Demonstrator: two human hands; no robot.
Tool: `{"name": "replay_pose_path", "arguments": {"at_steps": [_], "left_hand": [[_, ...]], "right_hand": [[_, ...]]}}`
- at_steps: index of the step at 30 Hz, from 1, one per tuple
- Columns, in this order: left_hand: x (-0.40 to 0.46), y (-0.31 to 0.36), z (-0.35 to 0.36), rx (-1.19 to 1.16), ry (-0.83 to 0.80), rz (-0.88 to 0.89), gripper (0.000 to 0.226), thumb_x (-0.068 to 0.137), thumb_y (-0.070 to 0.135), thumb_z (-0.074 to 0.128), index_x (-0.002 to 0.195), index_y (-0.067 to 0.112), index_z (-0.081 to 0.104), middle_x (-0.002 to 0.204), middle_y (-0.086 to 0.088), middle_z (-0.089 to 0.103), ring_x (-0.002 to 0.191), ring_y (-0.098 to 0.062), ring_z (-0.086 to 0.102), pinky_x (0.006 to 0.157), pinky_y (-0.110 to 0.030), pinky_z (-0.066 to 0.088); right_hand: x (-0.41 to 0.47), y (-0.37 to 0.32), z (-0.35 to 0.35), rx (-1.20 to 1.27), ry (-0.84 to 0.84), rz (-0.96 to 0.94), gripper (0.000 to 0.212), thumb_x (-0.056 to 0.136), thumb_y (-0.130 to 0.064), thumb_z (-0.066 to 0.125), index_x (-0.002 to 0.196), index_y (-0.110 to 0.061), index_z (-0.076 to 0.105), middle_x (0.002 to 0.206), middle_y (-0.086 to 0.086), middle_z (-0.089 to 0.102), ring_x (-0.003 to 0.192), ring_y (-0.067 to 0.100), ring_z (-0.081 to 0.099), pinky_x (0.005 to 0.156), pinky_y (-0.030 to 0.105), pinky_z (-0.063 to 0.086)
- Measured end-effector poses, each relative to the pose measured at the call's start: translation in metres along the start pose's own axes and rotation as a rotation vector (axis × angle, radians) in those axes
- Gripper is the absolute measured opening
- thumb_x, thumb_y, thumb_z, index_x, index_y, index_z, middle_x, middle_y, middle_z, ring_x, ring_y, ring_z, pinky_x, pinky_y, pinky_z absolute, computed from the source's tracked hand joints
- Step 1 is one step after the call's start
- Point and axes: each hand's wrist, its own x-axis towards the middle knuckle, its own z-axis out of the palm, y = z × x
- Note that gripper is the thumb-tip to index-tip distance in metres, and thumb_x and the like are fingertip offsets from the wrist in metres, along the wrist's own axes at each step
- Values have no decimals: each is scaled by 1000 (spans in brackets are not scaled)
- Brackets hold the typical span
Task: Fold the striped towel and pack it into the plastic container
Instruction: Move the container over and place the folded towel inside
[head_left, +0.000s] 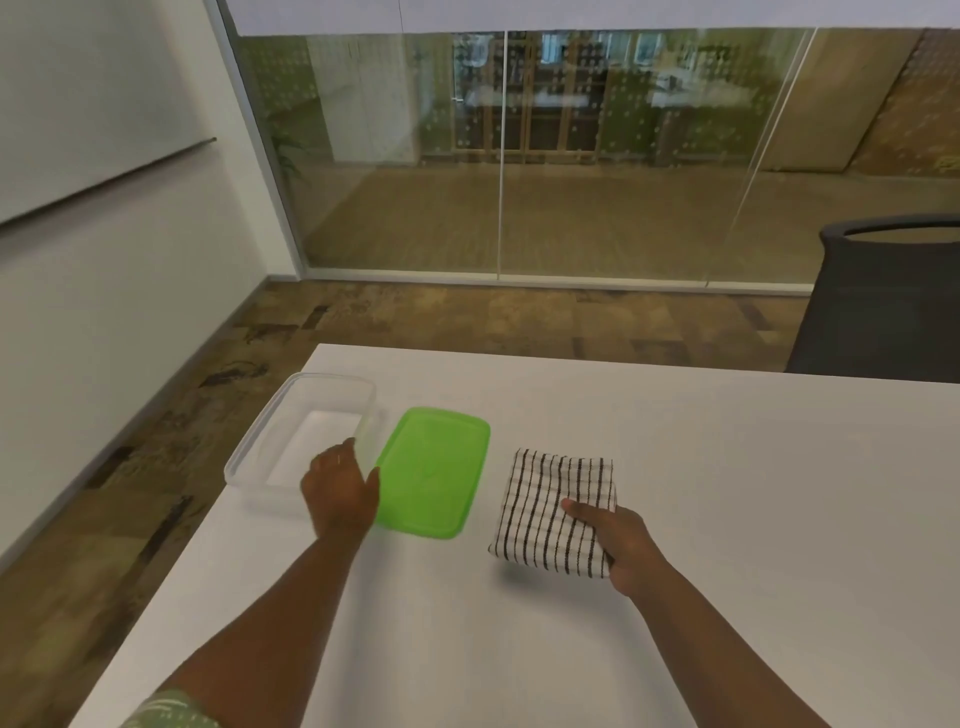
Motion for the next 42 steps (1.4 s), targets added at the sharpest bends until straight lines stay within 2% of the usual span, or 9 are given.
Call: {"name": "replay_pose_path", "arguments": {"at_steps": [7, 19, 21, 23, 27, 30, 34, 37, 42], "left_hand": [[9, -42, -4, 355, -223, -16, 43, 92, 34, 49, 130, 14, 48, 125, -7, 60, 126, -24, 48, 120, -43, 13], [21, -11, -16, 439, -29, 199, 22, 94, 20, 48, 96, 10, 66, 93, -11, 74, 93, -28, 67, 119, -39, 15], [16, 10, -21, 410, -34, 262, 16, 89, 19, 57, 88, 7, 68, 85, -13, 75, 85, -30, 70, 111, -41, 32], [8, 31, -24, 330, 5, 347, 13, 78, 14, 72, 72, 3, 69, 68, -17, 73, 64, -34, 70, 76, -41, 55], [-10, 72, -27, 266, -6, 480, 22, 86, 25, 64, 81, 4, 69, 78, -14, 74, 73, -33, 71, 58, -33, 52], [-30, 100, -25, 310, 78, 661, 32, 52, 30, 90, 52, 10, 65, 46, -3, 66, 40, -19, 64, 34, -17, 42], [-56, 126, -4, 291, -18, 745, 27, 74, 39, 73, 73, 13, 68, 69, -3, 72, 65, -18, 70, 51, -22, 49], [-79, 138, 10, 309, 33, 839, 41, 40, 44, 90, 44, 14, 61, 38, 1, 59, 34, -7, 57, 33, -12, 36], [-109, 148, 36, 260, 25, 922, 43, 34, 46, 90, 41, 16, 60, 35, 3, 55, 31, -5, 53, 33, -10, 34]], "right_hand": [[7, 2, -2, 2, 20, 20, 44, 78, -7, 70, 120, -2, 56, 121, 23, 62, 92, 31, 61, 75, 39, 51], [11, 1, -13, -27, 133, -22, 43, 78, -6, 69, 119, 0, 56, 120, 23, 62, 107, 38, 60, 79, 41, 50], [11, -1, -16, -20, 169, -47, 43, 78, -7, 69, 118, -1, 56, 119, 23, 62, 107, 38, 60, 79, 40, 50], [9, -3, -19, -22, 204, -75, 41, 78, -9, 70, 117, -1, 58, 118, 22, 63, 106, 38, 60, 81, 41, 50], [5, -13, -31, 18, 279, -121, 41, 77, -9, 70, 116, -2, 59, 117, 22, 64, 105, 38, 61, 89, 47, 51], [2, -24, -42, 63, 331, -158, 43, 76, -10, 71, 117, -2, 59, 118, 22, 63, 105, 37, 61, 88, 45, 51], [-2, -37, -55, 110, 369, -206, 44, 76, -9, 71, 118, -2, 58, 118, 22, 63, 105, 37, 61, 80, 40, 51], [-4, -43, -65, 133, 375, -237, 42, 77, -9, 71, 117, -4, 59, 117, 20, 64, 101, 34, 62, 77, 37, 50], [-4, -50, -81, 153, 389, -277, 42, 77, -11, 70, 117, -5, 60, 117, 19, 64, 96, 31, 62, 77, 36, 51]]}}
